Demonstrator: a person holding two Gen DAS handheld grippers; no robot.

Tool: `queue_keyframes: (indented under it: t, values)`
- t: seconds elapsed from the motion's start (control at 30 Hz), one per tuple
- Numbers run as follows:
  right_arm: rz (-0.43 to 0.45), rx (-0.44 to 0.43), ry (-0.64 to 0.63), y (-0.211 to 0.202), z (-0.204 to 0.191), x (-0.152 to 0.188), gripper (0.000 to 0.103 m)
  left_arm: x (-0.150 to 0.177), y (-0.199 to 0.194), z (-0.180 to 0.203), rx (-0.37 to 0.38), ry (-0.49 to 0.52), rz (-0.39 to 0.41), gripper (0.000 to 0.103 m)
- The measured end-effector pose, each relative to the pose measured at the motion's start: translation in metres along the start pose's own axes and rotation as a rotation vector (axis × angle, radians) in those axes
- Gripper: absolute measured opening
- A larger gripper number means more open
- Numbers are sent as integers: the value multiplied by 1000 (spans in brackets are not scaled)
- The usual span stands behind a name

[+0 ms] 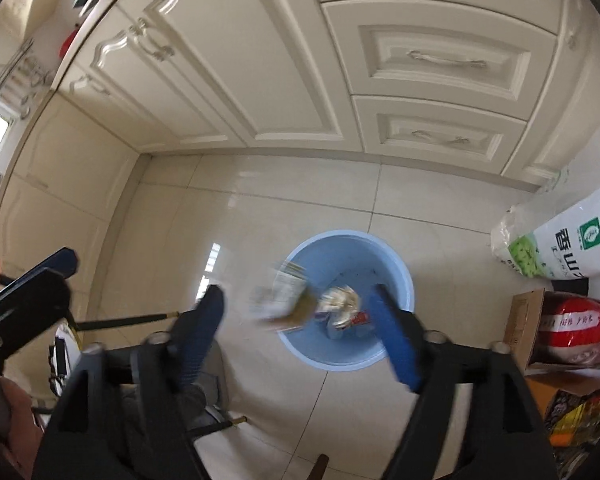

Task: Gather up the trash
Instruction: 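Carry the carton and paper to the blue bin and open both tools, then move both open tools back over the orange table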

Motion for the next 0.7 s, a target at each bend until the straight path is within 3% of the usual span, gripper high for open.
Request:
queue_keyframes:
  t: [0.1,0.33,0.43,0.7]
  values:
    - [22,21,18,-6,2,1,103,-5,-7,-4,-64,1,27,92]
    - [50,44,13,-27,-16,8,103,3,-58,-7,-184,11,109,99]
    - [75,33,-3,-44,-33,12,103,13,-91,-5,-203,9,158,100]
    - [192,-38,-97,-109,-117,19,103,60,-214,-13,-262,-52,336,100]
Point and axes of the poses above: each gripper's, at about its wrist camera, not at the fingertips, and y roughly the way its jaws point, z to its right, x to its underside, the point moved 2 cm from there along y, roughly the way its jaws point, and after that the axes turned 5 degrees about -x, right-handed, at the moved point
